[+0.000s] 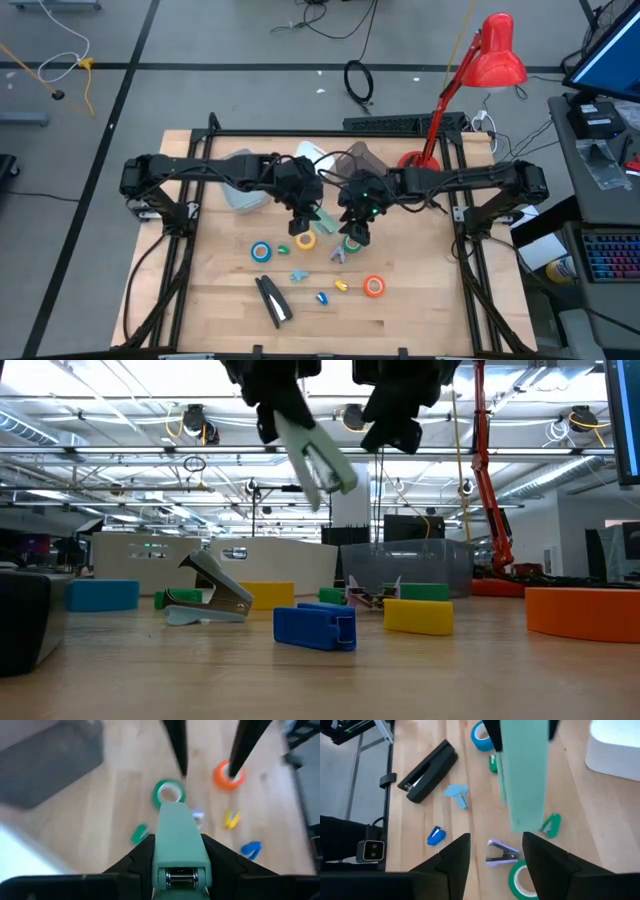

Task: Pick and place Stapler, Stapler remover, tape
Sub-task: Put the large light green stapler into the gray bin

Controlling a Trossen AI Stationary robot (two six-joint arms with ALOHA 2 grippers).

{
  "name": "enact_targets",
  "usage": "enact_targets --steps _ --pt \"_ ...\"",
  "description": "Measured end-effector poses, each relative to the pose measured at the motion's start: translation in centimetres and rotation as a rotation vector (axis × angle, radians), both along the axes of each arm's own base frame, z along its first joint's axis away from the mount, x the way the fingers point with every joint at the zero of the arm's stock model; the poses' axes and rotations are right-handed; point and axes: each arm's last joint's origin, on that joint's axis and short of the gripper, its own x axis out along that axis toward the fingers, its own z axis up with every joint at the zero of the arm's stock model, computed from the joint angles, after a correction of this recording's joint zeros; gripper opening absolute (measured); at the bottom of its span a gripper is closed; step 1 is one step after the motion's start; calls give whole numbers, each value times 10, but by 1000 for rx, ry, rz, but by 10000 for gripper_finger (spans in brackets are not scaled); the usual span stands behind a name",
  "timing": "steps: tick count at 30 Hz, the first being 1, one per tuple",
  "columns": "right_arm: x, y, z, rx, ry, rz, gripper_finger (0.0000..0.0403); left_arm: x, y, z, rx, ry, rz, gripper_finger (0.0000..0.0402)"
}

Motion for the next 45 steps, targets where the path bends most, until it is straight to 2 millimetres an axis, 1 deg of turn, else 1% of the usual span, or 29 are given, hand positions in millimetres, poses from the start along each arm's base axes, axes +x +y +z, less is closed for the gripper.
enact_targets --steps 3,6,10,12,15,17,19,21,25,27,29,33,36,41,45 --pt "-3 -1 -3 0 46 -3 179 -6 4 -4 65 83 102 127" --pt "-6 -1 -5 1 86 -3 180 -17 11 -6 135 185 244 127" --pt "-8 -1 -7 -2 112 -3 180 -36 19 0 219 266 450 127" --pt "-9 -1 -7 -7 112 4 180 -47 23 8 259 261 551 127" --pt "-9 -1 -7 -16 109 15 180 -67 25 24 308 241 684 127" --pt "-9 -2 -7 -20 107 17 180 -83 26 33 334 196 767 127" --pt "-9 -3 -7 -27 105 21 180 -100 25 38 344 149 857 127" --pt "-9 -6 -7 -35 102 17 180 -119 24 38 337 98 954 127" --pt "-8 -11 -7 -69 100 -12 180 -149 18 25 323 11 1126 127" --pt "-8 -15 -7 -83 98 -21 180 -159 13 13 308 -15 1184 127" --pt "-8 -18 -7 -86 95 -28 180 -164 8 1 307 -52 1234 127" --pt "-9 -26 -7 -86 93 -51 180 -168 -2 -24 319 -112 1322 127" --pt "-9 -31 -6 -86 87 -68 180 -170 -5 -40 334 -159 1391 127" --pt "-9 -39 -6 -84 81 -91 180 -171 -4 -61 359 -182 1476 127" --pt "-8 -43 -5 -84 65 -105 180 -166 0 -73 364 -156 1511 127"
